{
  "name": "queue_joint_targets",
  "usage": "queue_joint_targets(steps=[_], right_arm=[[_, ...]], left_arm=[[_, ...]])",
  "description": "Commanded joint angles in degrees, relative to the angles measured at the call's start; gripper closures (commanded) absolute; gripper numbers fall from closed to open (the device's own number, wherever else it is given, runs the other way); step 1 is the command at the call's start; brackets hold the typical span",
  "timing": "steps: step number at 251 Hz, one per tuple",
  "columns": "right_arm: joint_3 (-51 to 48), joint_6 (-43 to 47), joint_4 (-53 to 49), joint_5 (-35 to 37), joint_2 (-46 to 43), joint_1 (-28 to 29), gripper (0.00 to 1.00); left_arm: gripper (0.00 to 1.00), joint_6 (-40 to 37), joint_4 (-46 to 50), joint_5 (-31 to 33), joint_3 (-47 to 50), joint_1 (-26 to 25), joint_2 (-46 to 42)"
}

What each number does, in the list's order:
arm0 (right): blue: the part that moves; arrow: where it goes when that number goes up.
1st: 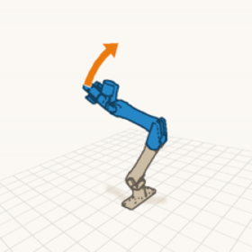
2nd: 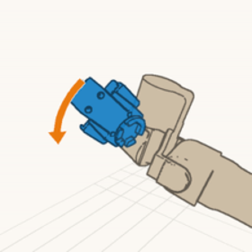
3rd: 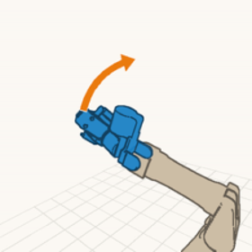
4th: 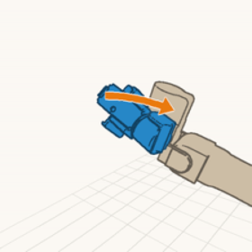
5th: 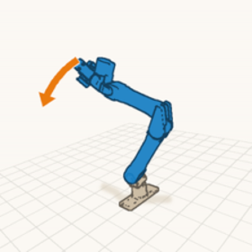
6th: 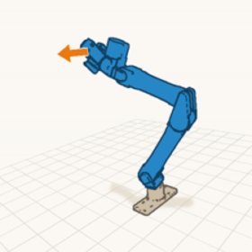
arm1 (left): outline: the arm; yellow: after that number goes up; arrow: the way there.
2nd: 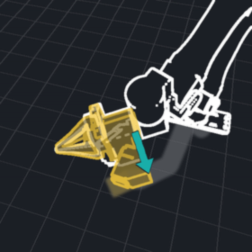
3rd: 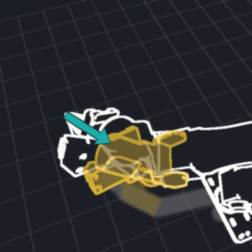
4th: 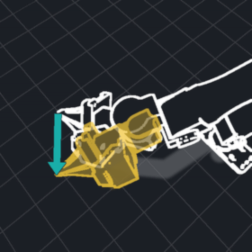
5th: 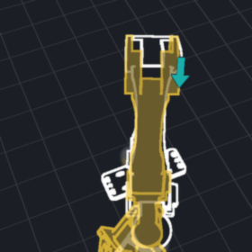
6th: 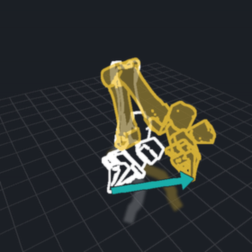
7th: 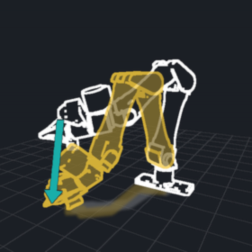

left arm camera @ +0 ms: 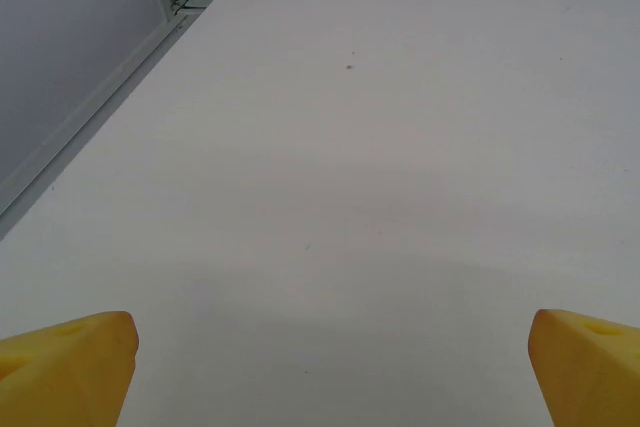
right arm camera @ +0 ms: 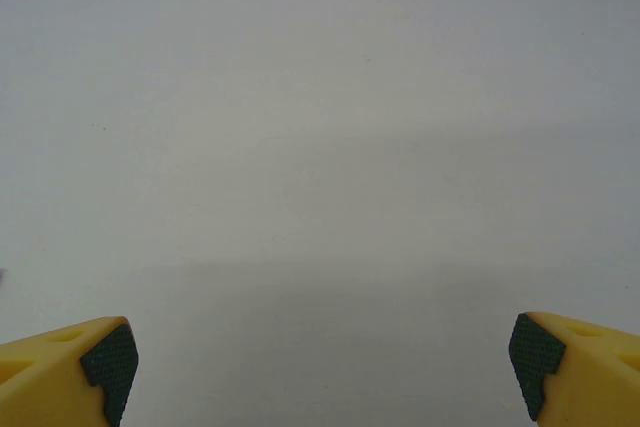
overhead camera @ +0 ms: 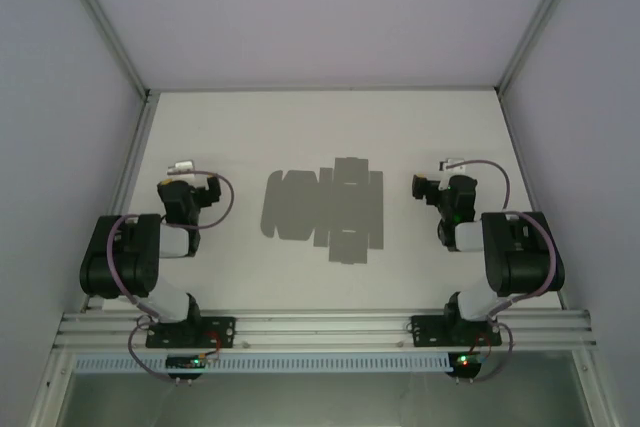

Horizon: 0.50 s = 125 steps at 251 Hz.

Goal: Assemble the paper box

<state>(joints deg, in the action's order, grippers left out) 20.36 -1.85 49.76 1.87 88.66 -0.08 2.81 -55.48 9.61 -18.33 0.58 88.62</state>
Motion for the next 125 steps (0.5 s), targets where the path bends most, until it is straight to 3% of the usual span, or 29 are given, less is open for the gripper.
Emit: queue_joint_targets(steps=[1,48,70,125], right_arm=[[1.1,0.7,0.2,-1.2,0.3,0.0,0.02],[1.2,0.8,0.0,-1.7,0.3,-0.3,0.01],[1.2,0.8,0.0,-1.6,0.3,-0.2,0.01],[0.8,0.3,0.6,-2.1,0.2,-0.6,0.02]], left_arm=[[0.0,-0.4,-0.6,-0.6,-1.3,-0.1,-0.3],[0.0,-0.3,-0.3,-1.1,-1.5,0.1,-0.3],[0.0,-1.6,1.8,-6.8,-2.5,0.8,-0.6],[0.0,-1.2,1.1,-7.0,-2.2,1.2,-0.6]])
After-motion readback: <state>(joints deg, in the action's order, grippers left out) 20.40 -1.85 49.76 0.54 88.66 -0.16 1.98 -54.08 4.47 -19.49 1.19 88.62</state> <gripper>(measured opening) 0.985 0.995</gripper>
